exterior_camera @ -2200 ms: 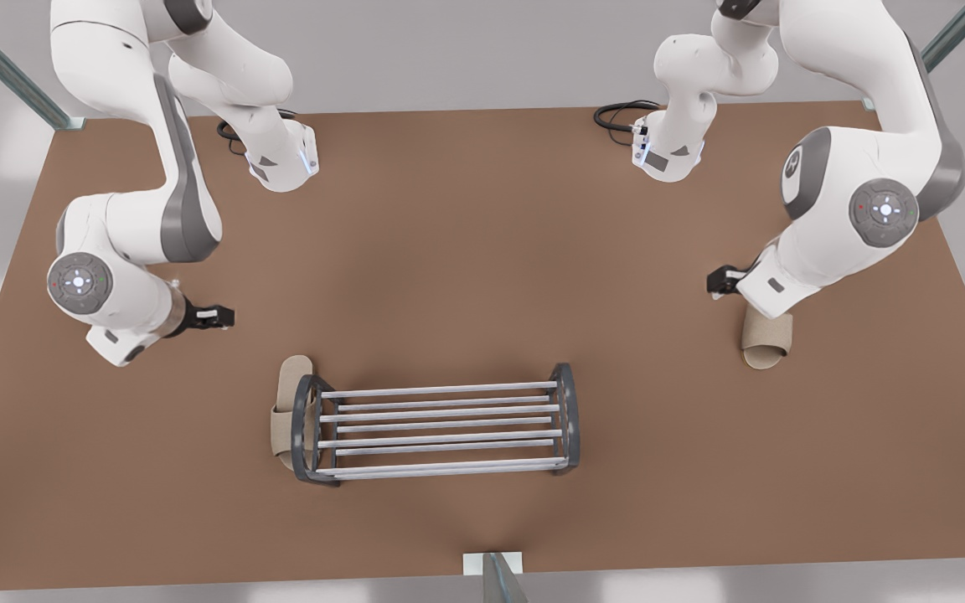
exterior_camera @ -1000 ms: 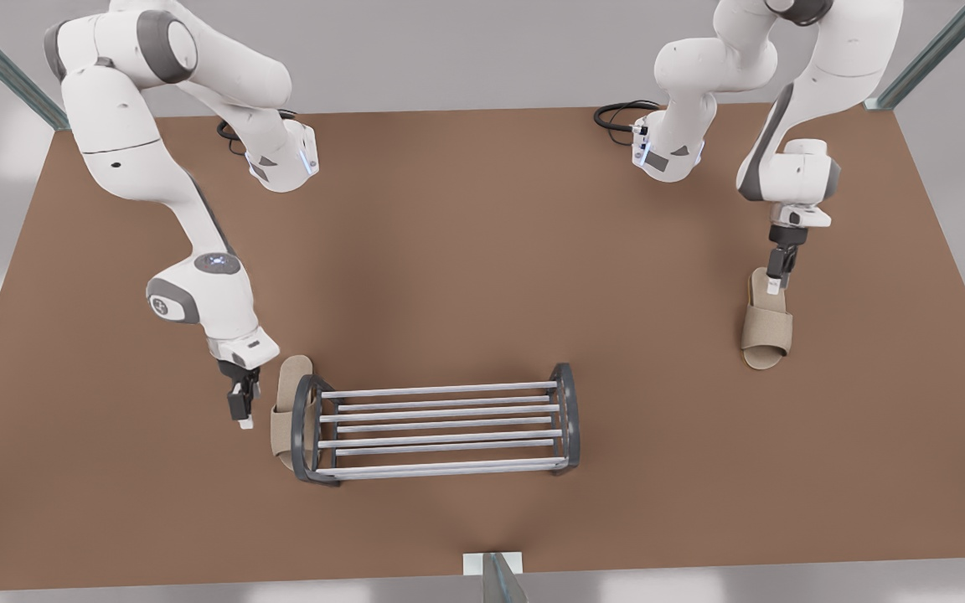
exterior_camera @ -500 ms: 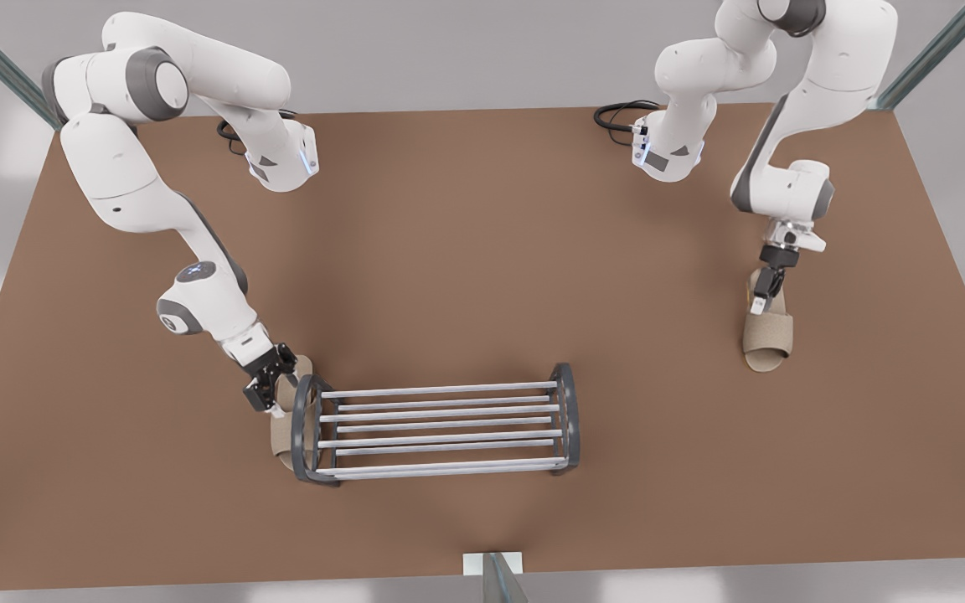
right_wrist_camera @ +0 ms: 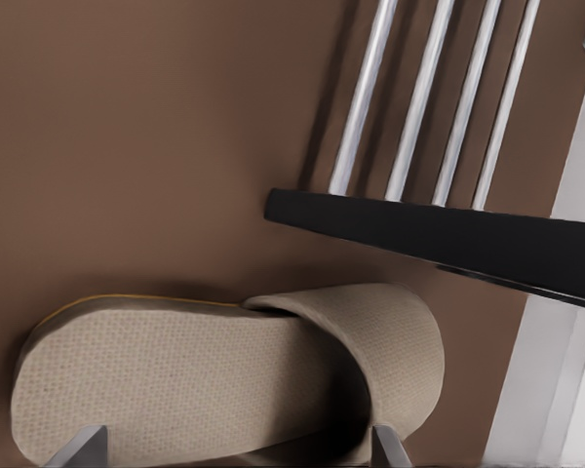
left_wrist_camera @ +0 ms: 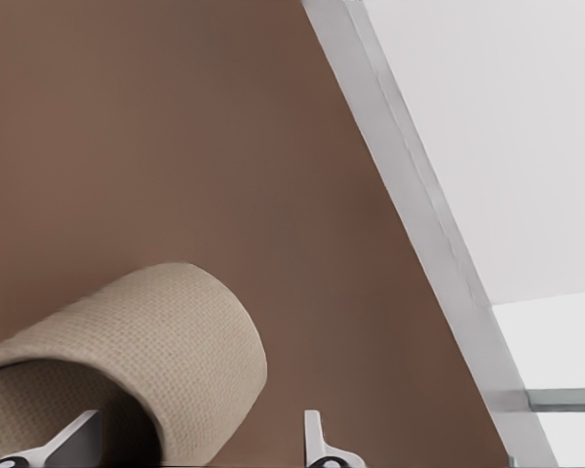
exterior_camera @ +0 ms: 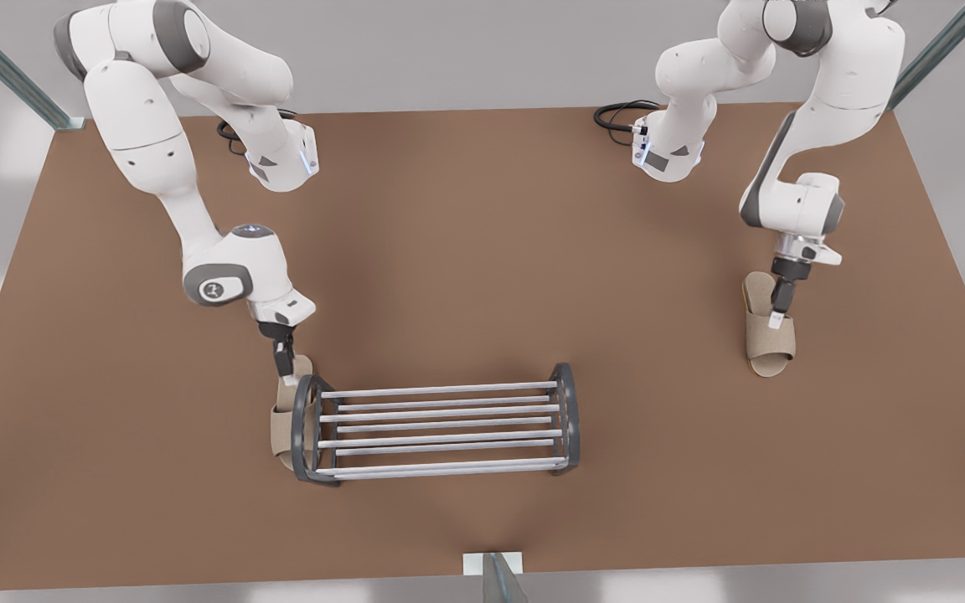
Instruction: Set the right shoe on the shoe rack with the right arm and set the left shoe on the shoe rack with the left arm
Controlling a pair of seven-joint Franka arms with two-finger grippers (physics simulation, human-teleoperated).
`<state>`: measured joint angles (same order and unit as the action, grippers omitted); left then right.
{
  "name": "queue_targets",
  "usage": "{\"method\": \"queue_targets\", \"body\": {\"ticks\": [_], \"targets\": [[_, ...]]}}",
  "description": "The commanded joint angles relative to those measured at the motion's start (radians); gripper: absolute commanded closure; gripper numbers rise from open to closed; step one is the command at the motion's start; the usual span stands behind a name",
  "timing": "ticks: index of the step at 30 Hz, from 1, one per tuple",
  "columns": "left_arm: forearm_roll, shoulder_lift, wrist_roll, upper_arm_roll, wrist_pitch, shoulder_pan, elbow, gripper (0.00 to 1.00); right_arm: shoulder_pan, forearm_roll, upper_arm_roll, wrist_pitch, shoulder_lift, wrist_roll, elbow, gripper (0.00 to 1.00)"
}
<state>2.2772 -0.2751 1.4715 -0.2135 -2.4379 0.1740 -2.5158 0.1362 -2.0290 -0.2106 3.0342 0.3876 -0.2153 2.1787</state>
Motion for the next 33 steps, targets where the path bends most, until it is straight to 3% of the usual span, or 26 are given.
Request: {"method": "queue_targets", "body": {"ticks": [1, 7, 11, 13, 15, 19, 22, 27, 33], "targets": [[0.096, -0.016, -0.675, 0.013, -0.059, 0.019, 0.002, 0.0, 0.003, -0.082, -0.001, -0.044, 0.004, -1.058, 0.003, 0.0], [0.084, -0.01, -0.715, 0.017, -0.058, 0.035, 0.003, 0.05, 0.023, -0.169, -0.049, -0.02, 0.014, -1.3, 0.018, 0.0], [0.081, 0.007, -0.717, 0.017, -0.072, 0.035, 0.011, 0.05, 0.032, -0.516, -0.108, -0.212, -0.044, -1.632, 0.099, 0.0], [0.079, 0.008, -0.715, 0.017, -0.072, 0.035, 0.018, 0.05, 0.029, -0.711, -0.154, -0.443, -0.084, -1.78, 0.19, 0.0], [0.079, 0.01, -0.715, 0.019, -0.072, 0.035, 0.02, 0.05, 0.028, -0.714, -0.162, -0.448, -0.112, -1.805, 0.202, 0.0], [0.081, 0.01, -0.715, 0.026, -0.073, 0.035, 0.018, 0.21, 0.013, -0.755, -0.165, -0.485, -0.085, -1.997, 0.204, 0.0], [0.079, 0.01, -0.715, 0.026, -0.073, 0.035, 0.02, 0.23, 0.011, -0.859, -0.165, -0.584, -0.03, -2.0, 0.187, 0.0], [0.079, 0.008, -0.715, 0.031, -0.073, 0.035, 0.02, 0.39, -0.007, -0.901, -0.164, -0.646, -0.026, -1.823, 0.176, 0.02], [0.081, -0.006, -0.717, 0.032, -0.073, 0.035, 0.032, 0.39, 0.009, -0.889, -0.161, -0.655, -0.024, -1.543, 0.182, 0.0]]}}
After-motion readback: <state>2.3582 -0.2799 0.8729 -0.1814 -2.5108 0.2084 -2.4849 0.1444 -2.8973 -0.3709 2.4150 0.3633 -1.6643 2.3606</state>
